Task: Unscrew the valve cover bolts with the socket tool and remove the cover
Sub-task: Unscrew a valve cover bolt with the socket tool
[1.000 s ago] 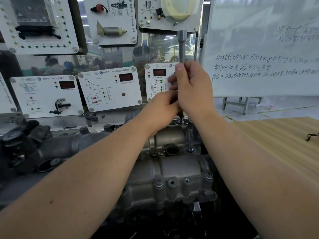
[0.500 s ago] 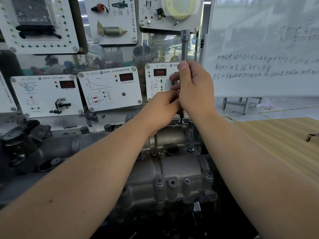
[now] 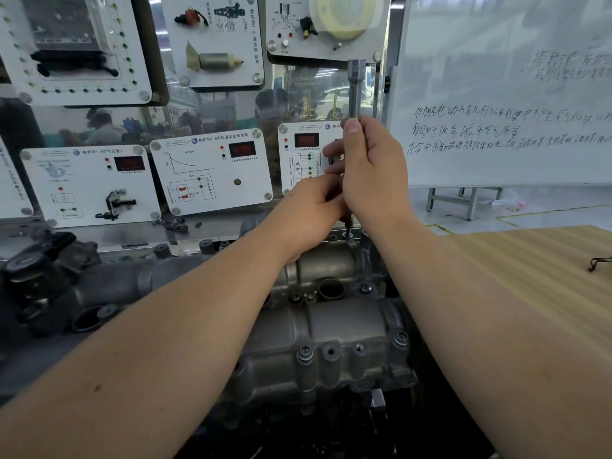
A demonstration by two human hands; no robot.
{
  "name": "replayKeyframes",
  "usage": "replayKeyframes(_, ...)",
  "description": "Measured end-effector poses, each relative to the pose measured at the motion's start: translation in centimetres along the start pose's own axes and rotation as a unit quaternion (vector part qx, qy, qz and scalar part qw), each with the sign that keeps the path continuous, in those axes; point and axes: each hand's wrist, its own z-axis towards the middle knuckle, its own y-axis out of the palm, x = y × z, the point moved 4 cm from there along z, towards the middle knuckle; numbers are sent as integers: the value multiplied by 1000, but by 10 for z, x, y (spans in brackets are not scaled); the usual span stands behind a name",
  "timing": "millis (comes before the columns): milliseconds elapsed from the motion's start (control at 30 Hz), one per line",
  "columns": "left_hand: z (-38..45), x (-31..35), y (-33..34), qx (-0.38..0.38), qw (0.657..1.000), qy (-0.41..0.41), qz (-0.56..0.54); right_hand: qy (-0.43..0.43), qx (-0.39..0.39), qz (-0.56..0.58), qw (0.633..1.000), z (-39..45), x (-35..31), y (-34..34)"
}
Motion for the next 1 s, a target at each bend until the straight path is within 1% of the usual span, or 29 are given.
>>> replayKeyframes(167, 1, 0, 0, 12, 1000, 15, 4, 0, -4, 1, 1000, 1, 4, 0)
replayKeyframes(333, 1, -1, 0, 8, 1000, 3, 13, -6, -4, -21, 1000, 0, -1, 0)
replayKeyframes(533, 1, 1, 0, 12, 1000, 16, 14, -5, -10, 6, 1000, 1, 1, 0)
replayKeyframes(700, 1, 0, 1, 5, 1000, 6, -9, -7, 5, -1, 1000, 1, -1, -1)
replayKeyframes(867, 0, 1, 0, 5, 1000, 16, -16, -2, -15, 10, 1000, 0, 0, 1)
replayKeyframes(1000, 0, 2, 0, 6, 1000, 16, -24, -10, -10, 4, 1000, 1, 3, 0)
